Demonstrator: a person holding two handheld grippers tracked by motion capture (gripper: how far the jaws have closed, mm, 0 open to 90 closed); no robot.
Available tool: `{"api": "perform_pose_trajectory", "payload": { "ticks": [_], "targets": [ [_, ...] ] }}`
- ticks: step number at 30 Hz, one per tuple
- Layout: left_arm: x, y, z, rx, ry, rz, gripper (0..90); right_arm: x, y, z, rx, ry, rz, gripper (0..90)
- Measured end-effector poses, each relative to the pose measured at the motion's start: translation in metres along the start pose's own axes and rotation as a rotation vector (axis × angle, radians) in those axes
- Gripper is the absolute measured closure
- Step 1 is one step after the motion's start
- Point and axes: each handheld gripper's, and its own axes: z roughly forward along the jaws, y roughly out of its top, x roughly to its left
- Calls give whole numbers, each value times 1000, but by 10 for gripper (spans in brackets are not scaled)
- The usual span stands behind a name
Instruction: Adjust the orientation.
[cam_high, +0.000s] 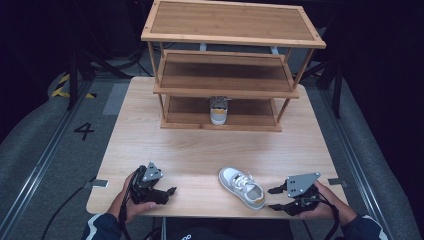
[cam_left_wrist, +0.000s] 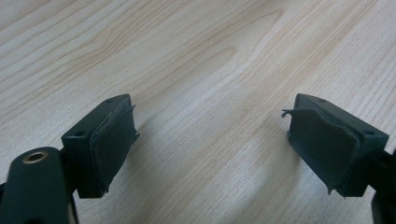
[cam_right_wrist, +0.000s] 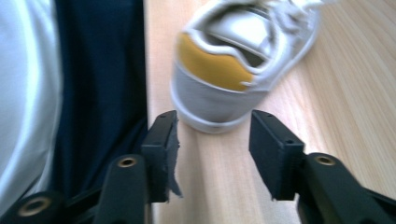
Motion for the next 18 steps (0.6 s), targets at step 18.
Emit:
{"api": "perform_pose_trajectory", "payload": {
  "ticks": [18],
  "targets": [
    [0, 0, 1, -1, -9, -4, 149, 17, 23, 37, -20, -2, -18, 655]
  ]
}}
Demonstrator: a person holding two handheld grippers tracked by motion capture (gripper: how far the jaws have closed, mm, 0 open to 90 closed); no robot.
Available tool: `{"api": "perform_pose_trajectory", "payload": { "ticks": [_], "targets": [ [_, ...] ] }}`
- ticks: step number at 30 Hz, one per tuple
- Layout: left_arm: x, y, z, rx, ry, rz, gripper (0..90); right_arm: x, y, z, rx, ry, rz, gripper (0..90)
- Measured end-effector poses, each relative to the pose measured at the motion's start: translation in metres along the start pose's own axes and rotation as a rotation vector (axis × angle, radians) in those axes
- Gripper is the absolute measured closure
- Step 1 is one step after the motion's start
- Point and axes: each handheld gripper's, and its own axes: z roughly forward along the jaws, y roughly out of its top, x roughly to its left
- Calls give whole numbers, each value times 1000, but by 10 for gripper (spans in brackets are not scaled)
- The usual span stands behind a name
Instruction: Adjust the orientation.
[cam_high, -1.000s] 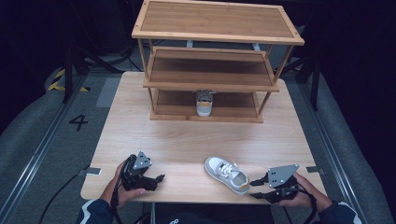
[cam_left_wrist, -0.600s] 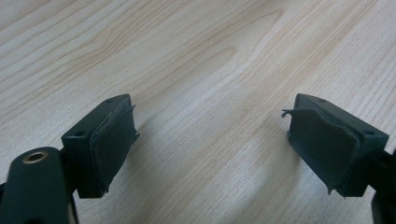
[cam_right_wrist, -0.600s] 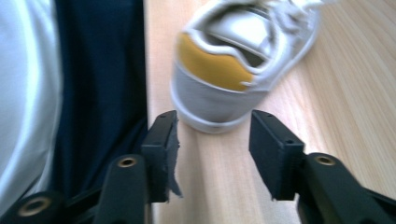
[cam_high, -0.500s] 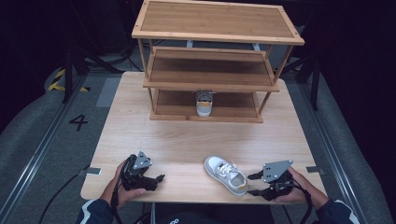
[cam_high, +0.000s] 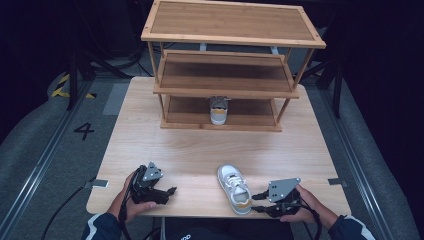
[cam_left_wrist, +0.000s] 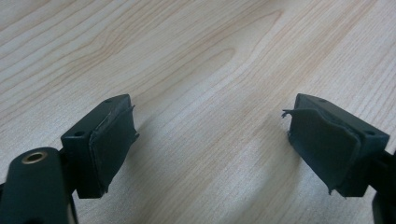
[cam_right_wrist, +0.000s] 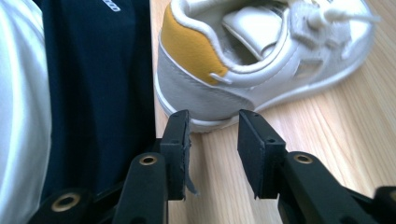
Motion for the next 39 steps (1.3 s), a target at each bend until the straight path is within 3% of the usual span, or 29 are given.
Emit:
{"api": "perform_pose_trajectory", "payload": {
  "ticks": [6, 13, 15, 19, 22, 24, 26, 30, 31, 33, 39],
  "targets": [
    [0, 0, 0, 3, 0, 3, 148, 3, 15, 8, 8, 10, -20, 599],
    [0, 0, 0, 3, 0, 3, 149, 4, 32, -9, -27, 34, -52, 494],
    [0, 0, 0, 3, 0, 3, 148, 7, 41, -11, -29, 57, -90, 487],
    [0, 0, 0, 3, 0, 3, 149, 11, 56, -4, 7, 76, -134, 482],
    [0, 0, 0, 3, 0, 3, 148, 10, 64, 5, 43, 101, -142, 482],
    [0, 0, 0, 3, 0, 3, 148, 9, 70, 16, 100, 104, -149, 482],
    [0, 0, 0, 3, 0, 3, 149, 8, 73, 25, 148, 133, -150, 492],
    [0, 0, 0, 3, 0, 3, 149, 2, 77, 40, 207, 148, -137, 548],
    [0, 0, 0, 3, 0, 3, 148, -1, 78, 42, 192, 178, -131, 591],
    [0, 0, 0, 3, 0, 3, 149, -2, 78, 44, 183, 184, -123, 675],
    [0, 0, 0, 3, 0, 3, 148, -10, 75, 40, 191, 150, -93, 681]
  ]
}}
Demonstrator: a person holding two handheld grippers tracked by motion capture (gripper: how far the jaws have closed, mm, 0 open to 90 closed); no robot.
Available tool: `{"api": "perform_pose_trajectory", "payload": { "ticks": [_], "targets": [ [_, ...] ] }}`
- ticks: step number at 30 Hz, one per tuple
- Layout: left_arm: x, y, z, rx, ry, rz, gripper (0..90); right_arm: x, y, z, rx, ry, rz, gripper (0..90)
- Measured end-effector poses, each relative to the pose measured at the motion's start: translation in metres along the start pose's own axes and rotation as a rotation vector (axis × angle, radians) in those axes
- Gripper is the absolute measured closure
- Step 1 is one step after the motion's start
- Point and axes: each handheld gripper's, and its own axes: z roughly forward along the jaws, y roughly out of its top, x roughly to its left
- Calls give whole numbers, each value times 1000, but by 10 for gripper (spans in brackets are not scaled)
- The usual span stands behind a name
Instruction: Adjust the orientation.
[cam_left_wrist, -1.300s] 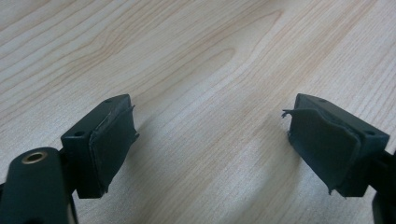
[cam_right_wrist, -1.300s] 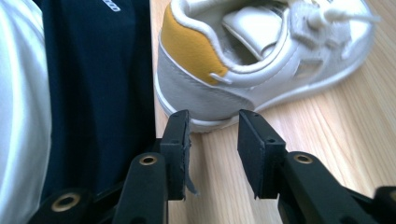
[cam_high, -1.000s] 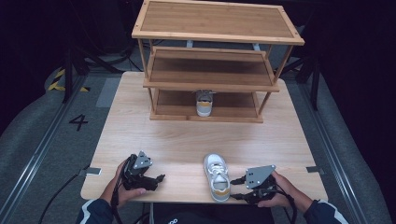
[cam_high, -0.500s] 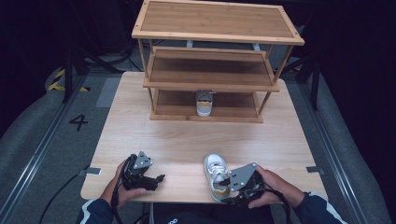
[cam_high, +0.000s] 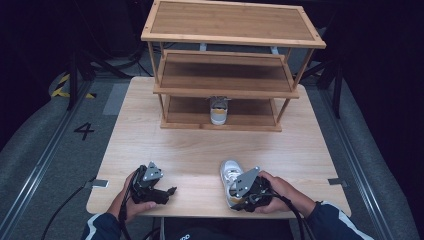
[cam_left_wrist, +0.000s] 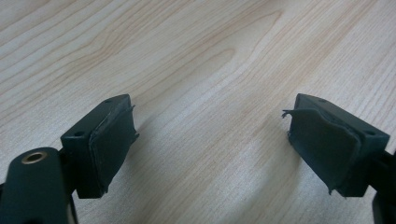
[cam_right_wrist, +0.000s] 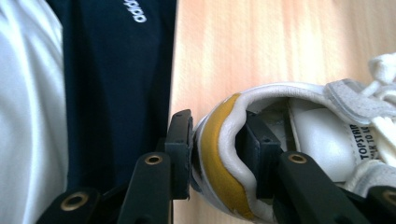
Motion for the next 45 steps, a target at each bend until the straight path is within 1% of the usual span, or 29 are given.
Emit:
{"api": "perform_pose_trajectory", "payload": {
  "ticks": [4, 5, 6, 7, 9, 11, 13, 16, 18, 20, 21, 22, 23, 24, 26, 27, 28, 29, 31, 32, 33, 34, 35, 36, 37, 39, 42, 44, 45],
  "targets": [
    [0, 0, 0, 1, -1, 2, 149, -7, -3, -4, 31, -18, 21, 680],
    [0, 0, 0, 1, -2, 3, 149, -8, -4, -4, 40, -15, 35, 677],
    [0, 0, 0, -2, -6, -7, 148, -10, -3, -5, 52, -9, 40, 673],
    [1, 0, 0, 0, 3, 10, 148, -11, -2, -5, 61, -3, 45, 665],
    [1, 0, 0, 0, 1, 7, 148, -11, 1, -4, 84, -2, 55, 639],
    [1, 0, 0, 0, 1, 7, 148, -13, 4, -3, 106, -3, 50, 616],
    [1, 0, 0, 0, -1, 7, 148, -14, 5, -3, 126, 12, 62, 624],
    [1, 1, 0, 1, -2, 10, 148, -17, 7, -2, 138, 41, 79, 656],
    [1, 1, 0, 1, -2, 10, 148, -17, 8, -1, 130, 63, 76, 701],
    [1, 1, 0, 2, -1, 8, 148, -17, 7, -1, 119, 62, 83, 720],
    [1, 1, 0, 1, -2, 13, 148, -17, 6, -2, 117, 66, 83, 728],
    [1, 1, 1, -1, -8, 6, 148, -17, 6, -2, 103, 61, 58, 734],
    [0, 0, 1, -2, -13, -2, 148, -16, 6, -3, 111, 47, 57, 740],
    [0, 0, 1, -3, -13, -2, 148, -16, 6, -4, 111, 35, 50, 741],
    [1, 1, 1, -3, -13, 0, 148, -18, 4, -8, 105, 18, 54, 742],
    [1, 1, 1, -3, -14, -1, 148, -18, 3, -10, 121, 11, 64, 743],
    [1, 1, 1, -3, -15, -1, 148, -19, 1, -11, 122, 2, 67, 743],
    [1, 1, 1, -3, -16, -1, 148, -22, 0, -11, 117, -9, 70, 743],
    [1, 1, 1, -3, -22, -1, 149, -26, -4, -14, 123, -23, 70, 742],
    [1, 1, 1, -2, -20, 3, 148, -30, -5, -18, 117, -23, 73, 742],
    [1, 1, 1, 0, -16, 13, 148, -31, -5, -23, 116, -28, 82, 742],
    [2, 2, 2, 4, -18, 23, 146, -32, -5, -27, 110, -27, 75, 742],
    [2, 3, 2, 8, -19, 24, 146, -35, -5, -33, 102, -38, 67, 743],
    [2, 3, 2, 2, -18, 23, 145, -37, -4, -37, 106, -57, 65, 743],
    [2, 3, 2, 6, -19, 23, 145, -40, -4, -41, 109, -64, 65, 742],
    [2, 2, 2, 3, -22, 25, 148, -47, -3, -48, 96, -72, 70, 743],
    [2, 2, 1, 6, -23, 25, 148, -58, 0, -56, 99, -73, 57, 742],
    [2, 2, 2, -1, -25, 17, 149, -66, 4, -61, 99, -86, 60, 742],
    [2, 2, 2, -1, -25, 17, 149, -66, 4, -61, 99, -86, 60, 742]
  ]
}}
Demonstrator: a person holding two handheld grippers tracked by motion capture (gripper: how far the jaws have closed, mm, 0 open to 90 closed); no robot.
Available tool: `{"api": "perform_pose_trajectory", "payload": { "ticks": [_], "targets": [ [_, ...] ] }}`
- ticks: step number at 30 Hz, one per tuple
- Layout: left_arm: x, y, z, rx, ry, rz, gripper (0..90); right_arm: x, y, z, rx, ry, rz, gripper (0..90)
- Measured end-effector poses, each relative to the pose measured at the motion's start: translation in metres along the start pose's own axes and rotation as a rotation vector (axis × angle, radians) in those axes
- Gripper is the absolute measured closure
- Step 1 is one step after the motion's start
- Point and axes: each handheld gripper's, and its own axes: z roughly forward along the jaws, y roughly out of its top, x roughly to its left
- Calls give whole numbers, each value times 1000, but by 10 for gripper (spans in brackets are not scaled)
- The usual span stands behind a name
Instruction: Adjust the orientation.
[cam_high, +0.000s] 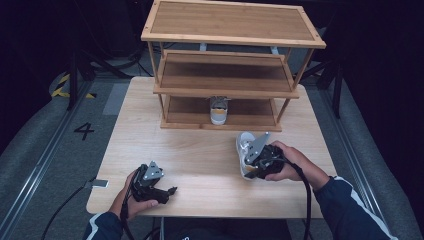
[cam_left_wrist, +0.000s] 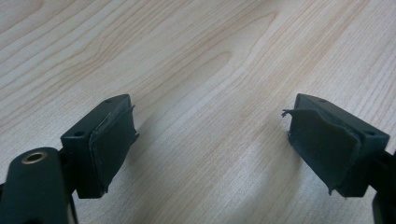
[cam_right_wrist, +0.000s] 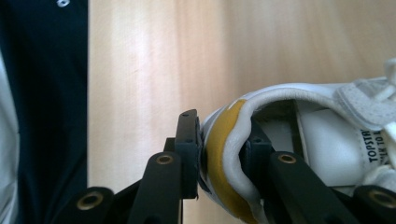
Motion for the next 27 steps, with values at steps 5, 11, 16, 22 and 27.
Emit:
{"api": "perform_pose_trajectory", "payload": {
  "ticks": [5, 11, 16, 22, 27],
  "targets": [
    [0, 0, -1, 0, 5, 5, 150, -31, 4, -4, 20, -66, -1, 742],
    [0, 0, -1, 0, 2, 8, 150, -67, 3, 0, 17, -95, 18, 742],
    [0, 0, -1, 0, 2, 7, 150, -86, 2, 3, -20, -76, 18, 742],
    [0, 0, -1, 0, 3, 5, 150, -110, 8, 22, 4, -79, 42, 740],
    [0, -1, -1, -3, 6, 4, 151, -127, 13, 40, 1, -73, 66, 738]
  ]
}}
